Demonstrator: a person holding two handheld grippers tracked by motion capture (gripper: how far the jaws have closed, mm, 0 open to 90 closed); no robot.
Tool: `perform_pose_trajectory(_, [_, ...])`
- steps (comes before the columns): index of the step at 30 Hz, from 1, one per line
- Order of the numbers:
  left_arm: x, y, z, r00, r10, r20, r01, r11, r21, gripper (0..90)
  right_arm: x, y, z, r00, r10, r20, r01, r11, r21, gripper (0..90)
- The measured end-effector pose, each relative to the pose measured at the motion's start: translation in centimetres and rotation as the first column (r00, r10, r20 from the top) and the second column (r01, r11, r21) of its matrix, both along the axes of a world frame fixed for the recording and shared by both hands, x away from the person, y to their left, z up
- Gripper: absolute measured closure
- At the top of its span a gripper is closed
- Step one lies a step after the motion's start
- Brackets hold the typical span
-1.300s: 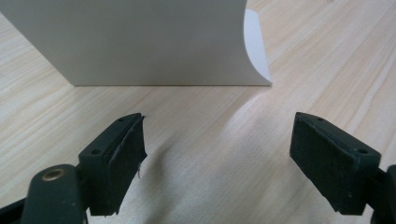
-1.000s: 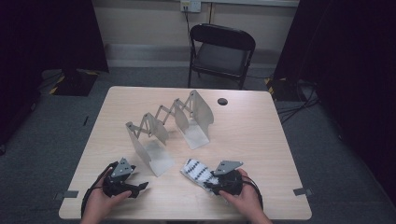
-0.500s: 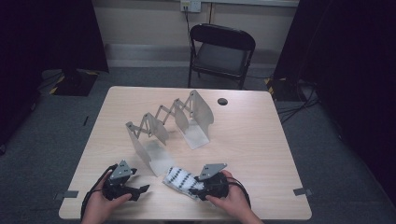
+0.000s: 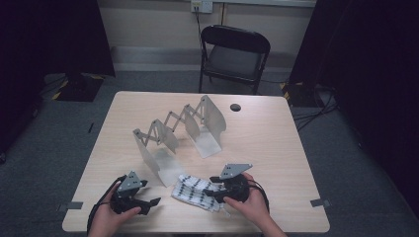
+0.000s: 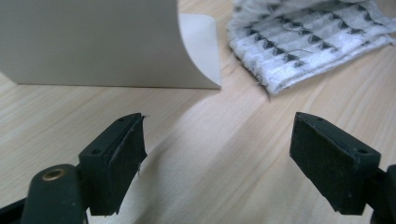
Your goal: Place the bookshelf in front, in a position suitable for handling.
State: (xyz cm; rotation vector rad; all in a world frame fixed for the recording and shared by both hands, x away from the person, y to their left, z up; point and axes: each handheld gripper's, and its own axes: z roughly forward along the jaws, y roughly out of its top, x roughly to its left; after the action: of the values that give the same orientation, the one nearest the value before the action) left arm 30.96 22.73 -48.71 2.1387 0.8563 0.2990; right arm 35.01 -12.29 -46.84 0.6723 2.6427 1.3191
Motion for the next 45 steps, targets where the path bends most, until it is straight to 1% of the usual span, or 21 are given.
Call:
perform_pose_trajectory(2, [0.0,-0.1,-0.1,0.9999,-0.011,-0.003,0.011,0.9999,0.008,17.9,0.0,0.3,-0.3,0.9996,0.016,-0.024,-0.016,1.000,-0.007,46.9])
perform_pose_trajectory(3, [0.0,-0.2,-0.1,0.9999,-0.010,-0.002,0.010,0.9999,0.007,17.9,-0.4,0.8,-0.6,0.9989,0.042,-0.022,-0.043,0.999,-0.033,46.8])
perform_pose_trajectory(5, [0.0,-0.2,-0.1,0.9999,-0.010,-0.003,0.010,0.9999,0.006,17.9,-0.9,1.1,-0.8,0.9979,0.060,-0.026,-0.061,0.997,-0.045,44.7])
perform_pose_trajectory(6, [0.0,-0.1,-0.1,0.9999,-0.011,0.000,0.011,0.9999,0.012,17.9,-0.9,1.1,-0.8,0.9979,0.060,-0.026,-0.061,0.997,-0.045,44.7])
perform_pose_trajectory(7, [0.0,-0.1,-0.1,1.0000,-0.007,-0.003,0.007,0.9999,0.008,17.9,-1.2,1.3,-0.8,0.9978,0.060,-0.029,-0.061,0.997,-0.047,41.0])
perform_pose_trajectory(14, [0.0,-0.1,-0.1,1.0000,-0.006,-0.005,0.006,1.0000,0.005,17.9,-1.7,1.2,-0.5,0.9976,0.064,-0.027,-0.066,0.996,-0.055,36.3])
perform_pose_trajectory(18, [-0.1,-0.2,-0.1,0.9999,-0.011,-0.007,0.011,0.9999,0.011,18.1,-1.7,0.6,0.3,0.9982,0.056,-0.019,-0.057,0.997,-0.051,35.6])
perform_pose_trajectory(21, [-0.1,-0.3,-0.1,0.9998,-0.010,-0.016,0.010,1.0000,0.000,18.2,-1.5,-0.1,0.9,0.9982,0.060,-0.008,-0.060,0.997,-0.056,35.5])
perform_pose_trajectory(24, [0.0,-0.4,-0.1,0.9998,-0.015,-0.016,0.015,0.9999,0.005,18.3,-1.3,-0.7,1.3,0.9993,0.036,0.006,-0.036,0.998,-0.044,37.5])
perform_pose_trajectory(26, [-0.1,-0.5,-0.1,0.9997,-0.016,-0.020,0.016,0.9999,0.000,18.5,-0.8,-0.9,1.3,0.9997,0.012,0.020,-0.011,0.999,-0.045,39.6])
perform_pose_trajectory(28, [-0.1,-0.6,0.0,0.9997,-0.021,-0.015,0.021,0.9998,0.004,18.6,-0.3,-0.8,0.9,0.9998,-0.005,0.018,0.006,0.999,-0.044,42.9])
perform_pose_trajectory(29, [-0.1,-0.7,0.0,0.9996,-0.020,-0.018,0.020,0.9998,-0.008,18.6,0.1,-0.6,0.2,1.0000,0.002,0.006,-0.002,0.999,-0.039,45.3])
perform_pose_trajectory(30, [-0.1,-0.7,0.0,0.9996,-0.020,-0.018,0.020,0.9998,-0.008,18.6,0.1,-0.6,0.2,1.0000,0.002,0.006,-0.002,0.999,-0.039,45.3])
perform_pose_trajectory(31, [-0.1,-0.7,-0.1,0.9996,-0.021,-0.019,0.021,0.9998,-0.006,18.7,0.1,0.0,-0.5,0.9998,0.018,-0.010,-0.019,0.998,-0.054,48.4])
perform_pose_trajectory(32, [-0.1,-0.7,-0.1,0.9996,-0.021,-0.019,0.021,0.9998,-0.006,18.8,0.1,0.0,-0.5,0.9998,0.018,-0.010,-0.019,0.998,-0.054,48.4])
perform_pose_trajectory(33, [-0.1,-0.8,-0.1,0.9995,-0.025,-0.021,0.024,0.9997,-0.007,18.8,-0.1,0.7,-1.1,0.9991,0.040,-0.016,-0.041,0.997,-0.069,48.9])
perform_pose_trajectory(36, [-0.2,-0.8,0.0,0.9993,-0.030,-0.021,0.030,0.9995,-0.009,18.9,-0.4,1.3,-1.5,0.9982,0.058,-0.017,-0.059,0.995,-0.080,49.6])
perform_pose_trajectory(38, [-0.2,-0.9,0.0,0.9992,-0.030,-0.026,0.030,0.9994,-0.018,19.1,-0.7,2.0,-1.7,0.9968,0.075,-0.025,-0.077,0.995,-0.070,49.8])
perform_pose_trajectory(39, [-0.3,-1.1,0.1,0.9990,-0.031,-0.032,0.030,0.9990,-0.034,19.1,-1.0,2.5,-1.7,0.9959,0.088,-0.022,-0.089,0.993,-0.073,50.1])
perform_pose_trajectory(41, [-0.3,-1.2,0.2,0.9989,-0.034,-0.033,0.033,0.9987,-0.040,19.1,-1.1,2.8,-1.7,0.9953,0.095,-0.020,-0.096,0.992,-0.077,50.2])
perform_pose_trajectory(45, [-0.7,-1.6,0.7,0.9982,-0.050,-0.034,0.048,0.9967,-0.066,20.8,-2.0,4.0,-1.8,0.9899,0.141,-0.013,-0.142,0.987,-0.081,51.1])
